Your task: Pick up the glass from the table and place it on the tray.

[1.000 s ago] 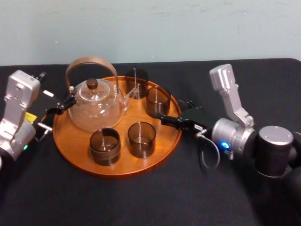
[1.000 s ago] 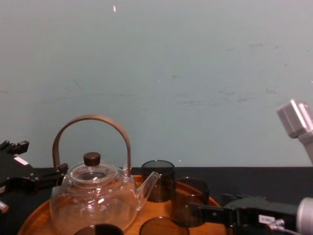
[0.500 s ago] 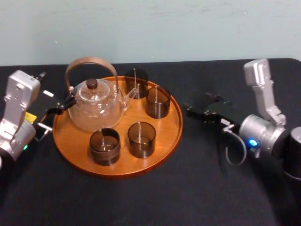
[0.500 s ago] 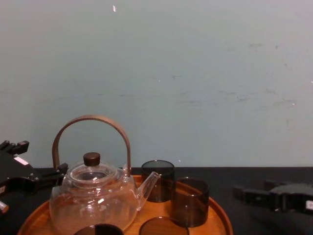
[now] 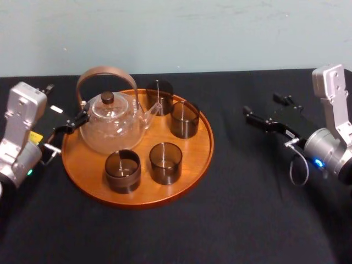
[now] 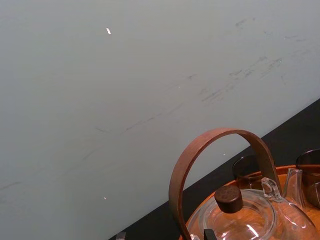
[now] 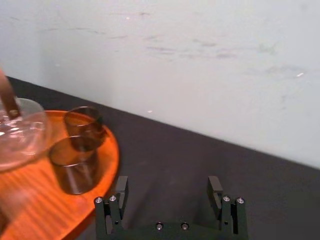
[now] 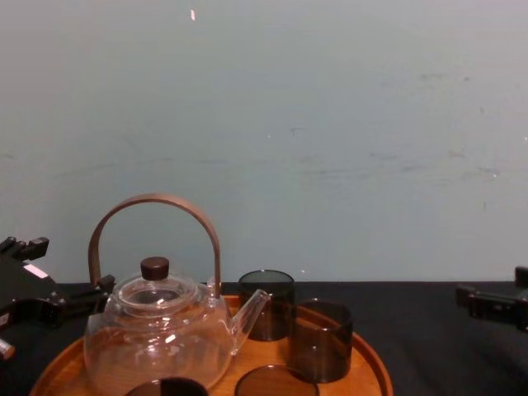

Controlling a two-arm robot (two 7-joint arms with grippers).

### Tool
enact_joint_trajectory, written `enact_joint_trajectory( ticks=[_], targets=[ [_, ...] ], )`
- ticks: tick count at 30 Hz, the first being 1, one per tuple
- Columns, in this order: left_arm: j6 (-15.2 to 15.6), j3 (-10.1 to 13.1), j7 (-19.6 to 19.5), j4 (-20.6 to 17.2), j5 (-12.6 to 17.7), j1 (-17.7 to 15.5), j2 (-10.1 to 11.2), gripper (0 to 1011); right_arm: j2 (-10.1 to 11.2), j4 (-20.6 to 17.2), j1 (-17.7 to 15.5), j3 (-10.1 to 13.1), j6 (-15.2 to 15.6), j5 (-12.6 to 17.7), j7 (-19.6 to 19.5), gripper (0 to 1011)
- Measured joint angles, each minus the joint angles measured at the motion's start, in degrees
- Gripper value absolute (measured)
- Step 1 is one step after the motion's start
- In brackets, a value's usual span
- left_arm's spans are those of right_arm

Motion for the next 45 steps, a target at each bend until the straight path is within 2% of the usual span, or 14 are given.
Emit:
enact_joint_trajectory(
  ticks=[2,6,33,36,45],
  targets=[
    [0.0,0.0,0.0,0.0,0.0,0.0,0.0,1010,-0.38,-0.07,-0.33,0.14,-1.31,-2.0,-1.7,1002],
    [0.0,0.0,0.0,0.0,0.0,0.0,0.0,1009,-0.88,0.04,-0.6,0.29,-2.63,-4.01,-3.47,1002],
    [0.0,0.0,0.0,0.0,0.0,0.0,0.0,1009,-0.35,-0.12,-0.54,0.17,-2.3,-3.33,-3.04,1002],
    [0.0,0.0,0.0,0.0,0.0,0.0,0.0,1010,0.26,-0.04,-0.39,-0.49,-2.86,-3.39,-3.79,1002],
    [0.0,0.0,0.0,0.0,0.0,0.0,0.0,1009,6.75,1.67,1.18,-7.37,-9.76,-5.24,-12.66,1002]
  ],
)
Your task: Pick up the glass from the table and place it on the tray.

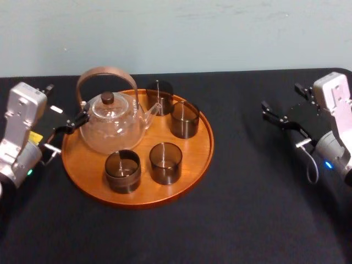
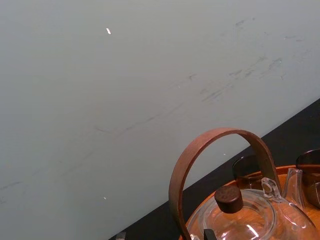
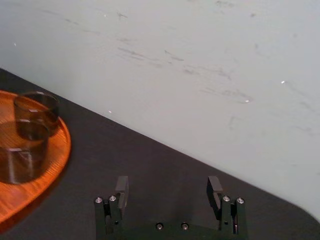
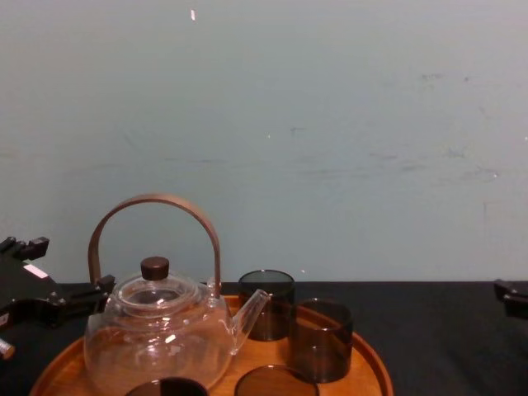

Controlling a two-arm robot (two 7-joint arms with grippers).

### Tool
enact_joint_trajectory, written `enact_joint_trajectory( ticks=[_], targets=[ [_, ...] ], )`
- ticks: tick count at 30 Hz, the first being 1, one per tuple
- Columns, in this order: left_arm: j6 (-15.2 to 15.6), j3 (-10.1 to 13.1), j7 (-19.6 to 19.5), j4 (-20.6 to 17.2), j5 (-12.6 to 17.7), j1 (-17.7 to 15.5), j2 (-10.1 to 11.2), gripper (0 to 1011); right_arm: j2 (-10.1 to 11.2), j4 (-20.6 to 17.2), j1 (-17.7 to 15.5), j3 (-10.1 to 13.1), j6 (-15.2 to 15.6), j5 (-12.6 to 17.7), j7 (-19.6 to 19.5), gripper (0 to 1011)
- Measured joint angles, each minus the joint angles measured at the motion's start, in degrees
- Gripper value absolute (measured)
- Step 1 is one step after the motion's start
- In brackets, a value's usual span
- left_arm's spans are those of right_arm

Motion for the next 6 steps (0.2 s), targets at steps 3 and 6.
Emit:
enact_joint_trajectory(
  ticks=[3,6],
  targets=[
    [0.0,0.01,0.0,0.0,0.0,0.0,0.0,1009,1.33,0.36,0.31,-1.37,-1.46,-0.4,-1.88,1002],
    [0.0,0.0,0.0,0.0,0.0,0.0,0.0,1009,2.26,0.63,0.52,-2.4,-2.46,-0.69,-3.15,1002]
  ],
)
